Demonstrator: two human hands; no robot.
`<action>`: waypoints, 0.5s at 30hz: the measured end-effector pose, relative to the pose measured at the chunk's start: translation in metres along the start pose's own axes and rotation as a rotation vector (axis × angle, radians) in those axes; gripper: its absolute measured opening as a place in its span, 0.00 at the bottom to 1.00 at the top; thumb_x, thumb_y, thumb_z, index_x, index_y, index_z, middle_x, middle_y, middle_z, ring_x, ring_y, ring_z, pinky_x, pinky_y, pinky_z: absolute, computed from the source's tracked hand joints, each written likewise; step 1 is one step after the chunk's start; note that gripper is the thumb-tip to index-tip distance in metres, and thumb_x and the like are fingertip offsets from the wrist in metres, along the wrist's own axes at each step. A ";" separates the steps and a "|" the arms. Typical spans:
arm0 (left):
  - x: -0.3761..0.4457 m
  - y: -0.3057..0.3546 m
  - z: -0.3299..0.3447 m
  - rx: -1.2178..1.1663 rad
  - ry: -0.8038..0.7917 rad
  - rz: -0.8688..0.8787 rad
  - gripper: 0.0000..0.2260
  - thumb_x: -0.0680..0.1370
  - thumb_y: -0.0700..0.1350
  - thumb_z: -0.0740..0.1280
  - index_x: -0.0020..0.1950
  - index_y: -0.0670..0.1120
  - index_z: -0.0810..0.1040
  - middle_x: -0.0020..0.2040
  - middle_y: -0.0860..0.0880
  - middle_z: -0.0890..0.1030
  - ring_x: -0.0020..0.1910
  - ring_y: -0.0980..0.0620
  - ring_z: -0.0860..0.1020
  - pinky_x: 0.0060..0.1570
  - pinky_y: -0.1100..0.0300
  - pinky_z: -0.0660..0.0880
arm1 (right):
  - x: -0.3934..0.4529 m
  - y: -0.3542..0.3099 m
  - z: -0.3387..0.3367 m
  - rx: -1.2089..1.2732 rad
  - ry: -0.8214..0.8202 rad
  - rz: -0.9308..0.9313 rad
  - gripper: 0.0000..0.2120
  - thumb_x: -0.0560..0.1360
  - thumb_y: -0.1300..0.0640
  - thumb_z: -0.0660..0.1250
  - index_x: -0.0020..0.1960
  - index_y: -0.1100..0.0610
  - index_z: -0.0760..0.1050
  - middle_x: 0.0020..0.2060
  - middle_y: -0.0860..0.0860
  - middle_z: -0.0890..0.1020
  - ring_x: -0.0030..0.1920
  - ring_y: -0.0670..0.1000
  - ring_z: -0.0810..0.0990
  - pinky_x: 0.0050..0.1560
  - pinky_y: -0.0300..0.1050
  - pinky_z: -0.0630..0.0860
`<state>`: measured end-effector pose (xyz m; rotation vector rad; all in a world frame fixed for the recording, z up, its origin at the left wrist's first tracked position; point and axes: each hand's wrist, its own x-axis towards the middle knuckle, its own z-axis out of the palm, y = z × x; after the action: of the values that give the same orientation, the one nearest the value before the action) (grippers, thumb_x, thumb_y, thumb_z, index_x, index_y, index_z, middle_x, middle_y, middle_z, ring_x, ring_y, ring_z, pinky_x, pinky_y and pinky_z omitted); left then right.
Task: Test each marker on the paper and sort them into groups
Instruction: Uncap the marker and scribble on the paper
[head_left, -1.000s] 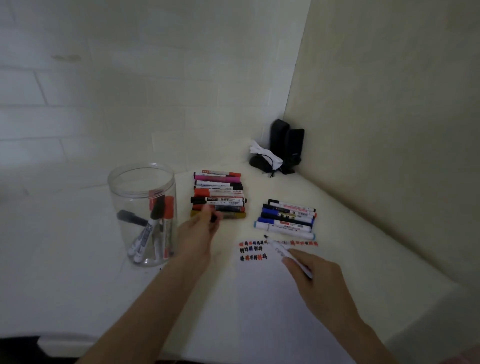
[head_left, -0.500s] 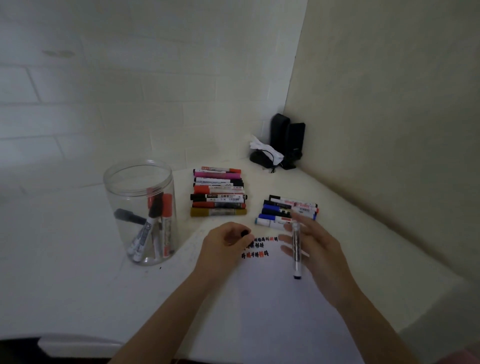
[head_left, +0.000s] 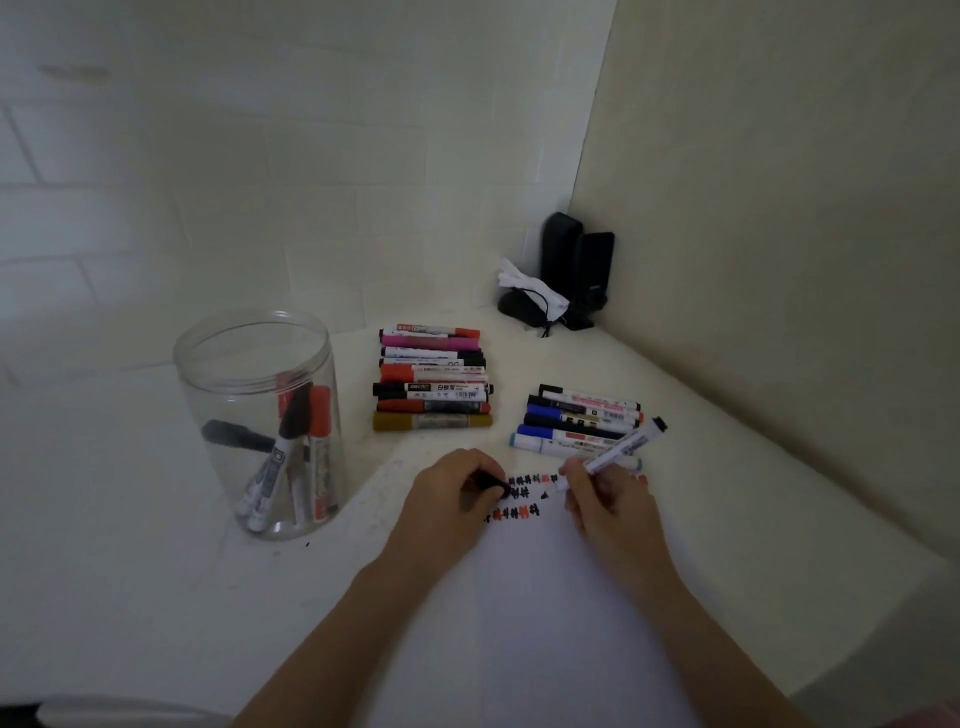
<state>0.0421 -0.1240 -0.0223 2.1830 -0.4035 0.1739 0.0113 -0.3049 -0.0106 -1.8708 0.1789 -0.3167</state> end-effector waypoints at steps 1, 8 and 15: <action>0.000 -0.002 0.000 0.014 0.005 0.008 0.05 0.76 0.44 0.69 0.51 0.50 0.78 0.50 0.54 0.80 0.49 0.59 0.77 0.53 0.72 0.72 | 0.000 0.004 -0.001 -0.013 0.015 0.005 0.09 0.79 0.52 0.65 0.46 0.56 0.80 0.28 0.48 0.79 0.27 0.43 0.75 0.29 0.36 0.70; -0.001 -0.009 0.010 0.294 -0.090 0.185 0.24 0.70 0.67 0.67 0.62 0.58 0.76 0.56 0.59 0.73 0.52 0.60 0.67 0.49 0.73 0.64 | -0.002 0.007 -0.006 -0.151 0.051 -0.063 0.02 0.75 0.55 0.71 0.43 0.50 0.79 0.32 0.43 0.82 0.34 0.36 0.79 0.33 0.27 0.71; -0.003 -0.013 0.012 0.308 -0.070 0.266 0.25 0.69 0.70 0.58 0.58 0.59 0.79 0.56 0.57 0.72 0.52 0.58 0.67 0.54 0.64 0.67 | -0.004 0.008 -0.006 -0.188 0.016 -0.080 0.05 0.74 0.55 0.72 0.40 0.48 0.78 0.34 0.43 0.82 0.38 0.36 0.80 0.38 0.28 0.74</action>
<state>0.0438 -0.1256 -0.0398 2.4350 -0.7492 0.3242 0.0056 -0.3114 -0.0169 -2.0652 0.1488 -0.3812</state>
